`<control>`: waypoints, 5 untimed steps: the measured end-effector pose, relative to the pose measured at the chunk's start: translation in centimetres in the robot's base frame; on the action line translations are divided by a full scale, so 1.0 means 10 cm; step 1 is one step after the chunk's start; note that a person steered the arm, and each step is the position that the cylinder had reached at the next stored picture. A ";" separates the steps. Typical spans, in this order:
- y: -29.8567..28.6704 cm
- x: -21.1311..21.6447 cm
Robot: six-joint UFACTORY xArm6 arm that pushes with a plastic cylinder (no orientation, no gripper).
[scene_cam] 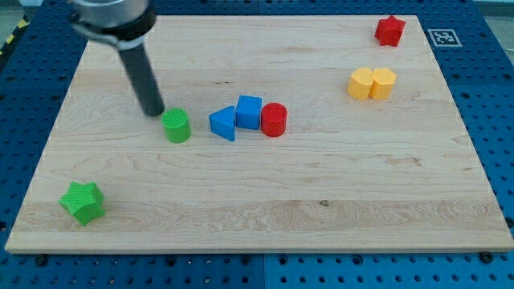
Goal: Place the green circle in between the blue triangle and the green star
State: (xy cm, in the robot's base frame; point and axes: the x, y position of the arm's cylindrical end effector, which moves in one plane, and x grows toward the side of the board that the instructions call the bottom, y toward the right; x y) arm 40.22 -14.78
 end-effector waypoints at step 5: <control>0.25 0.51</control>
State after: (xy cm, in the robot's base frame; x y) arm 45.30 -12.28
